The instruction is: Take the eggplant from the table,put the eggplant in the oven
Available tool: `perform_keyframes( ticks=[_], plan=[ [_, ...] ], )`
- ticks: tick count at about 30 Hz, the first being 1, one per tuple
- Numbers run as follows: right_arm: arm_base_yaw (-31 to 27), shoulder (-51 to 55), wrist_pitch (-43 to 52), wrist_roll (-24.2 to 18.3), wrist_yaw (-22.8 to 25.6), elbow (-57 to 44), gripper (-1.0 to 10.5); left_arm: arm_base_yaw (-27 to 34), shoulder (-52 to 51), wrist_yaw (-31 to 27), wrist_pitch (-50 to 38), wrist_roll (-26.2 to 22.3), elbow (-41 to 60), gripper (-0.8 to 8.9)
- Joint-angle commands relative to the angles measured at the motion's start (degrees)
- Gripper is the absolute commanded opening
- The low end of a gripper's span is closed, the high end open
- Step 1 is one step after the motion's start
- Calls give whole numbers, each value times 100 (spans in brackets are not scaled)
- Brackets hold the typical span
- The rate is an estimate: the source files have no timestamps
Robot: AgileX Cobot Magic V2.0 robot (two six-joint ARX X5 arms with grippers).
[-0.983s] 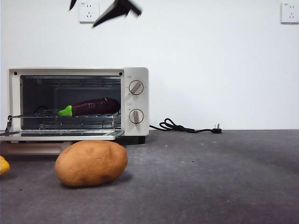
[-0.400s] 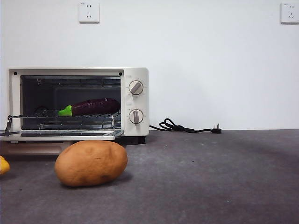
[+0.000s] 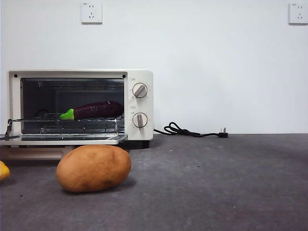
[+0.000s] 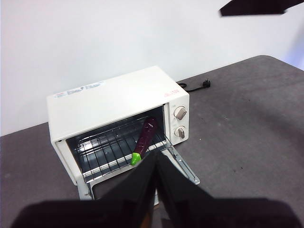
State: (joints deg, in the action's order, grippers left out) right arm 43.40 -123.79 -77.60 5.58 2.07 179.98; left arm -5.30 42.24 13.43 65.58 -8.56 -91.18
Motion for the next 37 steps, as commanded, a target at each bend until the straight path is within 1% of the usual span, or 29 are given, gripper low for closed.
perform_keyframes(
  ticks=[1,3,6,8,9,11,12,14,18,22,24,29,34,37],
  plan=[
    [9,258,-131,-269,317,166,280,-4,-28,-20,0,-68,13,-5],
    [9,407,-136,-444,673,164,280,-4,-28,-20,-4,-68,13,-5],
    [9,647,-142,-492,1215,164,280,-4,-28,-20,-7,-66,13,-5],
    [9,831,-144,-619,1853,162,280,-4,-26,-20,-7,-66,13,-5],
    [9,938,-144,-673,2315,162,280,-4,-26,-20,-7,-66,13,-5],
    [9,1128,-149,-782,3036,162,280,-4,-26,-20,-4,-66,13,-5],
    [9,1237,-149,-782,3270,162,280,-4,-26,-20,-4,-66,13,-5],
    [9,1432,-151,-817,3473,162,280,-4,-26,-20,-4,-66,13,-5],
    [11,1821,-151,-883,4159,162,280,-4,-24,-20,-4,-63,13,-5],
    [15,2216,-151,-883,4437,162,280,-4,-20,-20,-4,-63,13,-5],
    [15,2444,-151,-898,4489,162,280,-4,-20,-20,-4,-63,13,-5],
    [15,3021,-151,-1021,4774,162,281,-4,-9,-17,-7,-61,13,-5],
    [15,3604,-151,-1016,4771,162,280,-4,-9,-7,-4,-57,13,-5],
    [13,3939,-149,-1012,4618,162,280,-4,-9,2,-4,-37,13,-5]
  ],
)
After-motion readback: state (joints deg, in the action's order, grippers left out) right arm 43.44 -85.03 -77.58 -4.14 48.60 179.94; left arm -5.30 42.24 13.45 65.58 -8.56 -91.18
